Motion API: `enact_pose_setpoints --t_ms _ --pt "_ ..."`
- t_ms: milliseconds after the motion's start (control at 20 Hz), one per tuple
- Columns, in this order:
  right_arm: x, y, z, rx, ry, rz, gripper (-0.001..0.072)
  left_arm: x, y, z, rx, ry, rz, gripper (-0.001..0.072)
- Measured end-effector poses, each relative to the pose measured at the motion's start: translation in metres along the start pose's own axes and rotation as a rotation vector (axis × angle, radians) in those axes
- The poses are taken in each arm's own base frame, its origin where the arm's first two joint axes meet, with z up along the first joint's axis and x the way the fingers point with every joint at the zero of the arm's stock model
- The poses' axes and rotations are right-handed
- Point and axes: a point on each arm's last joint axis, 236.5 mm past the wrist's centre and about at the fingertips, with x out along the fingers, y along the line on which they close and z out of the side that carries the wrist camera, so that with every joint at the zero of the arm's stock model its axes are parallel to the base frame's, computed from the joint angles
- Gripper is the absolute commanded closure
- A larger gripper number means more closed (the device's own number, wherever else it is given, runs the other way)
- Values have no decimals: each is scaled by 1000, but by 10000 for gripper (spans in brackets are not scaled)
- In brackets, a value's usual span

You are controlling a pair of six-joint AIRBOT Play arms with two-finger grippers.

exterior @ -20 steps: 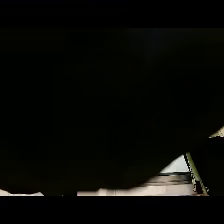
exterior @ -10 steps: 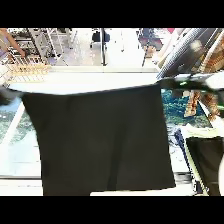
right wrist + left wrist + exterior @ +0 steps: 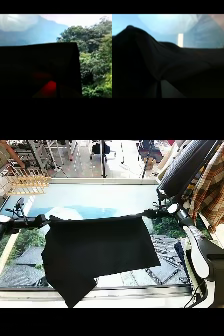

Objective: Fold the clothes and pants, and hang the long-sleeved shirts on hangers.

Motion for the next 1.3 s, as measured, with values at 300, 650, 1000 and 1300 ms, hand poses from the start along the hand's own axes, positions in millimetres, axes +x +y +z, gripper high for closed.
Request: enact_pose_setpoints --t_ms 300,650,1000,1300 --pt "-12 9 -59 -26 282 55 696 -32 4 -64 -75 289 -84 703" --pt "-27 10 -99 29 467 87 250 -50 31 -121 -159 530 57 250" --pt "-87 -29 -187 265 689 135 268 -88 21 -208 -279 631 138 230" --pt "-99 -27 -243 291 767 251 268 -94 4 -305 -347 673 155 230"
